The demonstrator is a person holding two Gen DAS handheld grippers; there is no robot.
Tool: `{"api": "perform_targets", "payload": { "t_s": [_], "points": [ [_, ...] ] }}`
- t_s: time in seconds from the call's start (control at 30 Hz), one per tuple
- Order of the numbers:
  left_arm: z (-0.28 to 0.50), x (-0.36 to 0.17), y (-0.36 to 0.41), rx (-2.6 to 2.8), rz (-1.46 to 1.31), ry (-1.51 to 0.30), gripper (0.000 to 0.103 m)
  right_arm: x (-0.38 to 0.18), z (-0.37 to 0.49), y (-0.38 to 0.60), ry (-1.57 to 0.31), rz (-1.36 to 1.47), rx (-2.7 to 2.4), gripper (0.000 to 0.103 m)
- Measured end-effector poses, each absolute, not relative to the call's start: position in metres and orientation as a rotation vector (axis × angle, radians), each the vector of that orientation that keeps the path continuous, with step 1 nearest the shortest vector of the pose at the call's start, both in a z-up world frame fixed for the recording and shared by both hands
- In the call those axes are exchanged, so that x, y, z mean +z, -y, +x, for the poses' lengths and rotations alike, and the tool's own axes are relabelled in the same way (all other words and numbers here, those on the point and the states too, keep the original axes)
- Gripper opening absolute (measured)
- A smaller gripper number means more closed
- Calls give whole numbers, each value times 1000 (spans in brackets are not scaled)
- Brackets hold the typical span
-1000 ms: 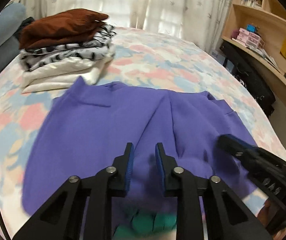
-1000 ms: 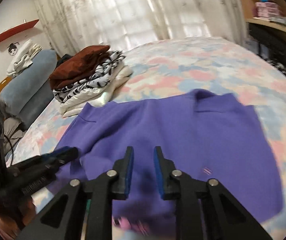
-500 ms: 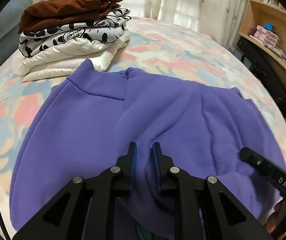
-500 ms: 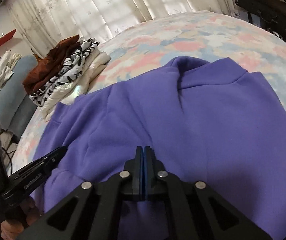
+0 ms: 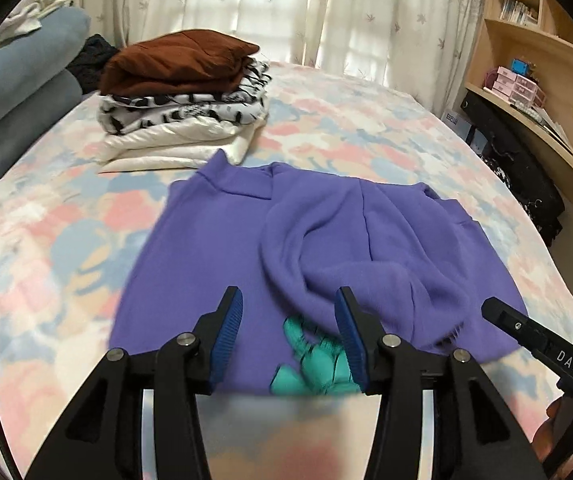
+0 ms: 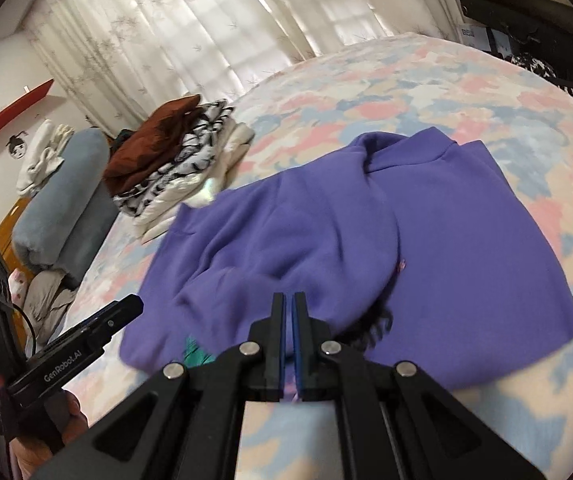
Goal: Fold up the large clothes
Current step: 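Withdraw both grippers from the folded hoodie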
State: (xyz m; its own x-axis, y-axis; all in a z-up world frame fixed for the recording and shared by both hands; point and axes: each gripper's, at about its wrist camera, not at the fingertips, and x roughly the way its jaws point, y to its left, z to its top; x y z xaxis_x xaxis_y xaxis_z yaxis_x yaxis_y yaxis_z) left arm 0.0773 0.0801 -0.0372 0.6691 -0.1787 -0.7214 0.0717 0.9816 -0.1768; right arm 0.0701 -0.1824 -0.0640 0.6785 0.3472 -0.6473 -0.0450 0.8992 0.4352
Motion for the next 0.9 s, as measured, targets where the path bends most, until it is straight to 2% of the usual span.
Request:
{"api": "perform_targets", "payload": {
  "t_s": [0.17, 0.33, 0.5, 0.9],
  "points": [
    [36, -20, -103, -112, -179, -794, 57, -47, 37, 174, -772, 383, 254, 3],
    [5, -16, -119, -99, -197, -772, 62, -41, 11, 159, -775, 339, 279, 3],
    [-17, -27, -129, -110, -215, -774, 77, -46, -8, 145, -784, 300, 292, 3],
    [-5, -100, -165, -176, -434, -879, 78, -58, -1, 114, -802, 225, 315, 3]
  ]
}}
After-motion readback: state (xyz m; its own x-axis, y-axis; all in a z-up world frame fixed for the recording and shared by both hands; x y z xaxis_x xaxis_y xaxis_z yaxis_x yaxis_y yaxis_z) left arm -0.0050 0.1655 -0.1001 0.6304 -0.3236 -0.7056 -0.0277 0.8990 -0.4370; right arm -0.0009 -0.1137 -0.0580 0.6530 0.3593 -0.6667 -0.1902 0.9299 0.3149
